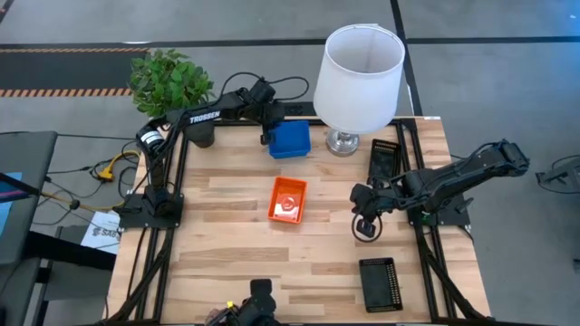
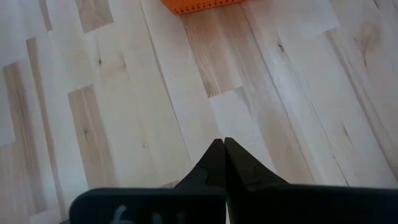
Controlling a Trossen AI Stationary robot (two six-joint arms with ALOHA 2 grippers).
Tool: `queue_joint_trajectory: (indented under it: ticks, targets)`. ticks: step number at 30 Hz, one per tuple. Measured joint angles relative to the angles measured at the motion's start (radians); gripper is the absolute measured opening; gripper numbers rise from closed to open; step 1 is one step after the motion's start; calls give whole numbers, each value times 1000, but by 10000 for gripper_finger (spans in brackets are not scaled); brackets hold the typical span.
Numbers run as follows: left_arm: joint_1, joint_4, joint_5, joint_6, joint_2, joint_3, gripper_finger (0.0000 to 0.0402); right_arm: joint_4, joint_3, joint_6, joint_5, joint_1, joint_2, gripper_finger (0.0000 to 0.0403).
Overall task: Stack baskets by color
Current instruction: Stack the bottom blue bin on top of the top blue bin
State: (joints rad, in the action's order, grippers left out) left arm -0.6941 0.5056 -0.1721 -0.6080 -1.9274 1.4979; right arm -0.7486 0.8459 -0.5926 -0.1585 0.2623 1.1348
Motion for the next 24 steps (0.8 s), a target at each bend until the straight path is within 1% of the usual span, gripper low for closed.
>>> queue_joint_trajectory:
  ticks: [7, 13, 17, 22, 24]
  targets:
    - [0, 5, -18, 43, 0, 0, 1, 0, 0, 26, 0, 0, 0, 7]
    - [-22, 15, -106, 95, 0, 0, 0, 0, 0, 34, 0, 0, 0, 7]
    - [-33, 30, -126, 97, 0, 0, 0, 0, 0, 37, -1, 0, 0, 7]
    - [-52, 40, -206, 121, 0, 0, 0, 0, 0, 37, -1, 0, 0, 7]
    - [-58, 43, -210, 127, 0, 0, 0, 0, 0, 37, -2, 0, 0, 7]
